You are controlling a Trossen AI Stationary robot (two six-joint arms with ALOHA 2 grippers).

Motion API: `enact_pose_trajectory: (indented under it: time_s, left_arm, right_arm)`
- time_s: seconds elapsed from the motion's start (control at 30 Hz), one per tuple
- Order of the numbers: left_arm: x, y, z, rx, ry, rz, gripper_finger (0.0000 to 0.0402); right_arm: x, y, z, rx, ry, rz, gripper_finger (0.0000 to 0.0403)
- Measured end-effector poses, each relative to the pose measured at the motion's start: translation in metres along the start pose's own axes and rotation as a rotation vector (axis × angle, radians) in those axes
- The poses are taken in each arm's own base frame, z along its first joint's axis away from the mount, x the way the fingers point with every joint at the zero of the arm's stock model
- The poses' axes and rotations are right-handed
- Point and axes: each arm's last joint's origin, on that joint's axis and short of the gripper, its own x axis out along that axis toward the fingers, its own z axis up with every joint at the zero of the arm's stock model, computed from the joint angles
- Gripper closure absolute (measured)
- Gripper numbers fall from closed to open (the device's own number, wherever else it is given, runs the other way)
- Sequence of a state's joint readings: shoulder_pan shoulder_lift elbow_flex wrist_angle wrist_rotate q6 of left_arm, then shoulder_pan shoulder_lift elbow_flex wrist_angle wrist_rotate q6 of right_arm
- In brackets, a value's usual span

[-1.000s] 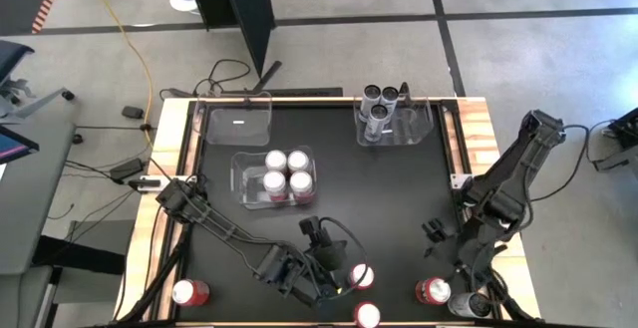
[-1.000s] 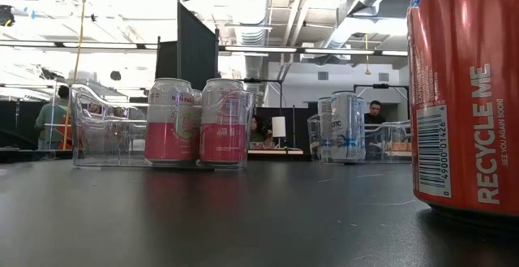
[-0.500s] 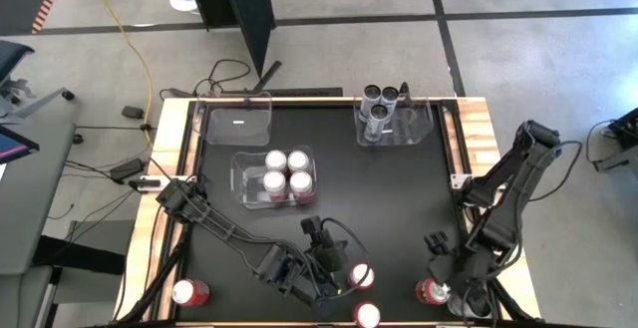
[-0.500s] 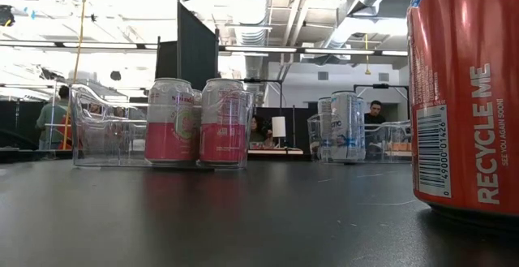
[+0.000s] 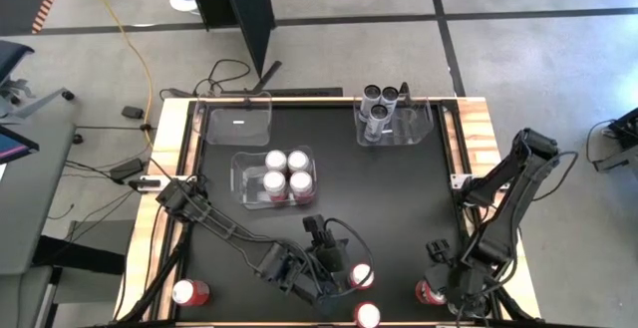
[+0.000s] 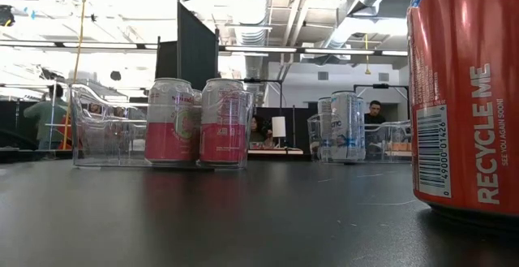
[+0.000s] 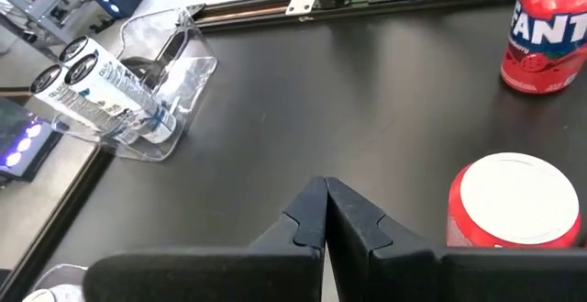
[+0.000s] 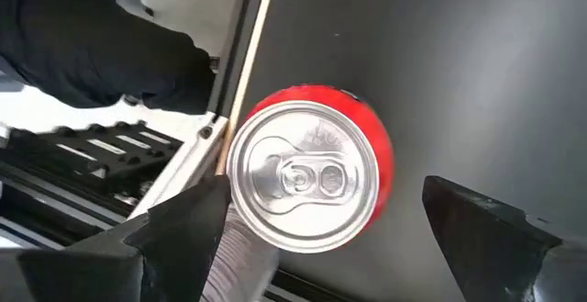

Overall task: Sort soda cans
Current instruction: Put the right orange soda can into the top left transparent bin

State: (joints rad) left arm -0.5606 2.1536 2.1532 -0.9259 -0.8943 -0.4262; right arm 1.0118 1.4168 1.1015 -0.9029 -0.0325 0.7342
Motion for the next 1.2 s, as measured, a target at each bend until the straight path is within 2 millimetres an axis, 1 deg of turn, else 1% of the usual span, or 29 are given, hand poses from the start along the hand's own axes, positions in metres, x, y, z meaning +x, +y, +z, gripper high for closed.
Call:
enact_pose_trajectory:
  time_s: [0.17,0.27,0.7,0.8,0.9,1.03,1.07,1.2]
  left_arm:
    - [0.003,0.002,0.001,0.018,0.013,-0.017,0.0401]
    - [0.006,0.004,0.001,0.018,0.023,-0.023,0.0401]
    - [0.009,0.005,0.002,0.042,0.036,-0.048,0.0401]
    - [0.009,0.006,0.002,0.047,0.038,-0.047,0.0401]
    - [0.009,0.006,0.002,0.051,0.038,-0.047,0.0401]
    - [0.007,0.007,0.004,0.062,0.035,-0.048,0.0401]
    - [0.006,0.007,0.005,0.063,0.031,-0.048,0.0401]
    - [-0.001,0.014,0.013,0.081,0.021,-0.024,0.0401]
  right_arm:
    - [0.011,0.006,0.000,0.033,0.013,-0.005,0.0020]
    - [0.016,0.008,0.004,0.056,0.007,-0.005,0.0020]
    - [0.058,0.009,0.010,0.086,0.096,-0.104,0.0021]
    - [0.065,0.008,0.010,0.087,0.117,-0.117,0.0024]
    - [0.067,0.008,0.010,0.091,0.120,-0.121,0.0044]
    - [0.065,0.005,0.013,0.121,0.113,-0.118,0.0102]
    - [0.065,0.004,0.014,0.124,0.112,-0.117,0.0110]
    - [0.065,0.000,0.017,0.142,0.111,-0.118,0.0110]
